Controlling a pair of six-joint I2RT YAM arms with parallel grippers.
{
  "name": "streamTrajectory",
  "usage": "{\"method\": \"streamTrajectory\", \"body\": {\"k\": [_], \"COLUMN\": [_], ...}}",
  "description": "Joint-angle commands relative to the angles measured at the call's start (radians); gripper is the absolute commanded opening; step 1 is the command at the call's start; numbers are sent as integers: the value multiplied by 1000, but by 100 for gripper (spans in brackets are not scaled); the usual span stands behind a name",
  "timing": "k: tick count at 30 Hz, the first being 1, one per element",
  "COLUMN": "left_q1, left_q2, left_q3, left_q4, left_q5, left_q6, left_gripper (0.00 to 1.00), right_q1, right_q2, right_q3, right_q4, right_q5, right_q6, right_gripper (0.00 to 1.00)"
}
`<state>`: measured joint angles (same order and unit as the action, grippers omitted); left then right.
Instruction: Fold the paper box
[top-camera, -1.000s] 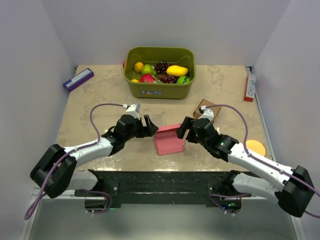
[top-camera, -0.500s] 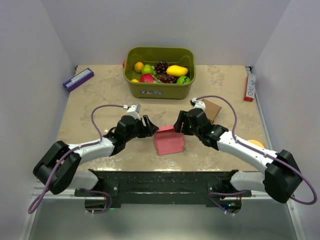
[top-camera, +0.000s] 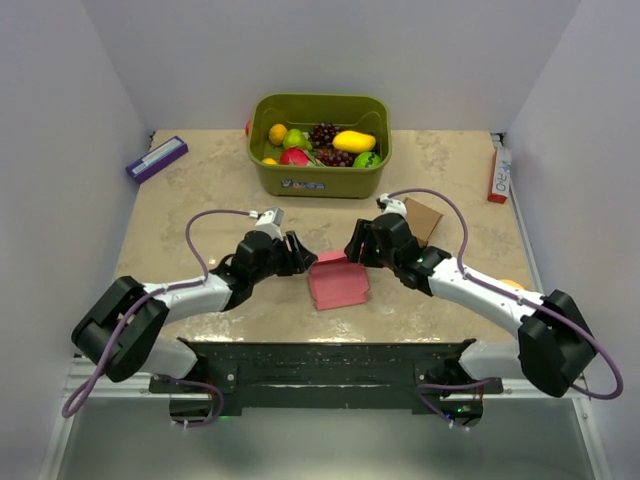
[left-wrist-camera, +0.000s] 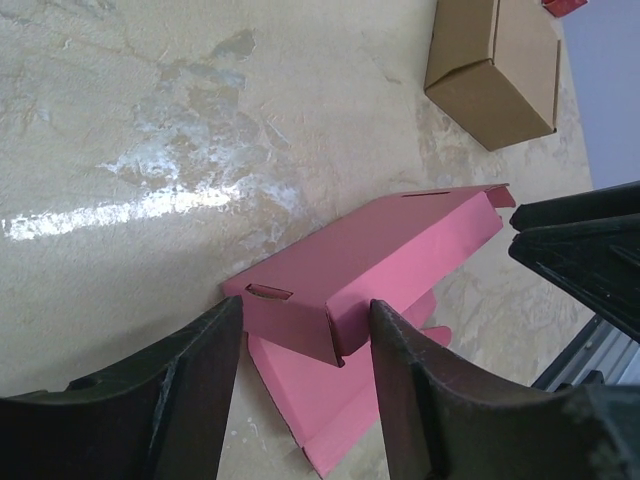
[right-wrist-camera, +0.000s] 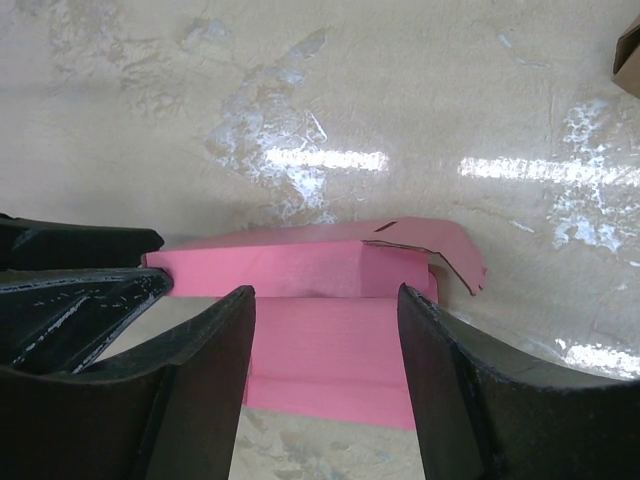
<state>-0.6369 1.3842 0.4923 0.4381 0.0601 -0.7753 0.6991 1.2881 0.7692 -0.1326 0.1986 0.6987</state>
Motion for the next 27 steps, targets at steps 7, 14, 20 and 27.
{"method": "streamTrajectory", "body": {"k": [7,14,20,27], "left_q1": [5,5,3,3], "left_q2": [21,30,36,42], "left_q3": [5,5,8,9], "left_q4": [40,45,50,42], "left_q5": [15,18,23,21], "left_q6": [1,5,8,8], "left_gripper": [49,45,45,44], "right_q1": [-19,-36,-50,-96], "right_q2": [31,59,63,71], "right_q3": [-1,2,-25,-80], "right_q4": [87,90,158,246], "right_q5": [-48,-64,-126,-257], "right_q6": [1,4,21,93], "right_gripper": [61,61,59,54]}}
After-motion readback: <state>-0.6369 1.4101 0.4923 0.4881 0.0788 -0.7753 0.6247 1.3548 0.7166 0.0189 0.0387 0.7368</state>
